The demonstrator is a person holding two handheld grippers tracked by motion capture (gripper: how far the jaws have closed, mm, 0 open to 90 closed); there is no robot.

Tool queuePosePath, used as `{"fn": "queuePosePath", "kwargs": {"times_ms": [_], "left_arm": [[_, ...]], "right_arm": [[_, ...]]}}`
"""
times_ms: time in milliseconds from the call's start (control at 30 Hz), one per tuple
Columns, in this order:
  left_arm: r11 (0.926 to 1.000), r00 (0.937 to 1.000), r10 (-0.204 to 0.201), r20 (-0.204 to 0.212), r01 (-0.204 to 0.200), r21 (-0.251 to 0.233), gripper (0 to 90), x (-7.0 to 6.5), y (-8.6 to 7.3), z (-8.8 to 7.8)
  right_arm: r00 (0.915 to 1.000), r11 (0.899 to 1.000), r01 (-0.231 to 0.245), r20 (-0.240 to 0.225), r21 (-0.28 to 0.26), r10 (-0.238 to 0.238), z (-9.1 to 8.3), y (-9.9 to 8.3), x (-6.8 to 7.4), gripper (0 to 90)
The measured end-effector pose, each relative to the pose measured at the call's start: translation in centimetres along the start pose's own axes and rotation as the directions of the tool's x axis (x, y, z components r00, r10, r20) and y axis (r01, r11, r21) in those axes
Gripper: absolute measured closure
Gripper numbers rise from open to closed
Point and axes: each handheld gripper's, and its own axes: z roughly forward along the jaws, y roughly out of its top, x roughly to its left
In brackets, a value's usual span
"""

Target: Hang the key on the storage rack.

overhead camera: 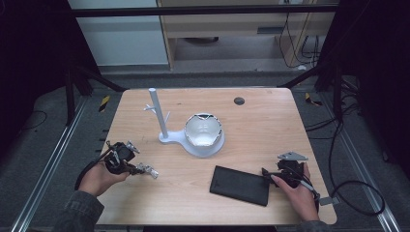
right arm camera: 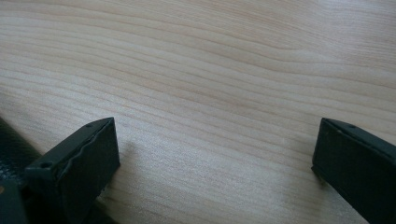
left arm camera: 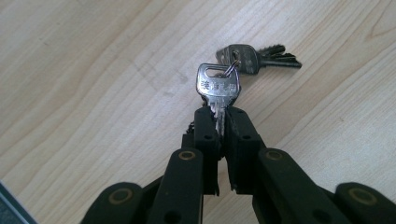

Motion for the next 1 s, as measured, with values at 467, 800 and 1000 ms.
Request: {"fn": "queuePosePath", "kwargs": {"times_ms": [467,800,1000], "left_arm": [[0.9987,0.9997,0.006,-0.024,-0.007,-0.050,83.9,0.5,0.8,-4.1],[0.9950,0.9988,0.011,-0.047,-0.015,-0.098,83.9,0.8,2.4,-7.9],[0.9926,0.9972,0.023,-0.072,-0.031,-0.117,83.9,1.1,4.0,-10.6]], "right_arm": [[1.0000,1.000,0.001,0.000,0.000,-0.001,0.0,0.0,0.0,0.8],[1.0000,1.000,0.001,0.000,0.000,-0.001,0.0,0.0,0.0,0.8],[1.0000,1.000,0.001,0.000,0.000,-0.001,0.0,0.0,0.0,0.8]]}}
